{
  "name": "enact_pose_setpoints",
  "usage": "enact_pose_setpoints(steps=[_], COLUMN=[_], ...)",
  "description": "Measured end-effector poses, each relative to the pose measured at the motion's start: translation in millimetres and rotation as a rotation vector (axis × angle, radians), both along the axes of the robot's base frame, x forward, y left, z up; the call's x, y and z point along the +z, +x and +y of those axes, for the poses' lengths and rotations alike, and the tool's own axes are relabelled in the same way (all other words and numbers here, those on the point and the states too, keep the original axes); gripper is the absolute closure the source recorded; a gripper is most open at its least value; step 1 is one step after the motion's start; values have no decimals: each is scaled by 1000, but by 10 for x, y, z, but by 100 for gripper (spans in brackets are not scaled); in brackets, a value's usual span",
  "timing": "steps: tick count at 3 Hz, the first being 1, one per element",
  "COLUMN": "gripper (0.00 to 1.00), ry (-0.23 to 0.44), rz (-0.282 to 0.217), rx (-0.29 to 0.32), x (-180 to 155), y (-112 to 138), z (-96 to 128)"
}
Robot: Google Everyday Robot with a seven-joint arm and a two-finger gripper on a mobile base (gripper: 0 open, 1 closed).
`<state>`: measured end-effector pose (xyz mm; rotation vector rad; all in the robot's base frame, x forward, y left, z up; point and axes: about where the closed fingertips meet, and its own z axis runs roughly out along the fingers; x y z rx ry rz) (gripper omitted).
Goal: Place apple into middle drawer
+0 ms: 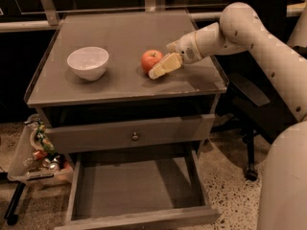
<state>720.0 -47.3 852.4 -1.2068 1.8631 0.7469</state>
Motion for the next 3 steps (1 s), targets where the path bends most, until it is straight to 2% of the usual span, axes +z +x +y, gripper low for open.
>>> enact_pose_setpoints(steps=[2, 3], gripper=[0, 18], ry=[38, 38], rz=[26, 26], rx=[0, 0], x=[-98, -98], y=[25, 25], z=[68, 69])
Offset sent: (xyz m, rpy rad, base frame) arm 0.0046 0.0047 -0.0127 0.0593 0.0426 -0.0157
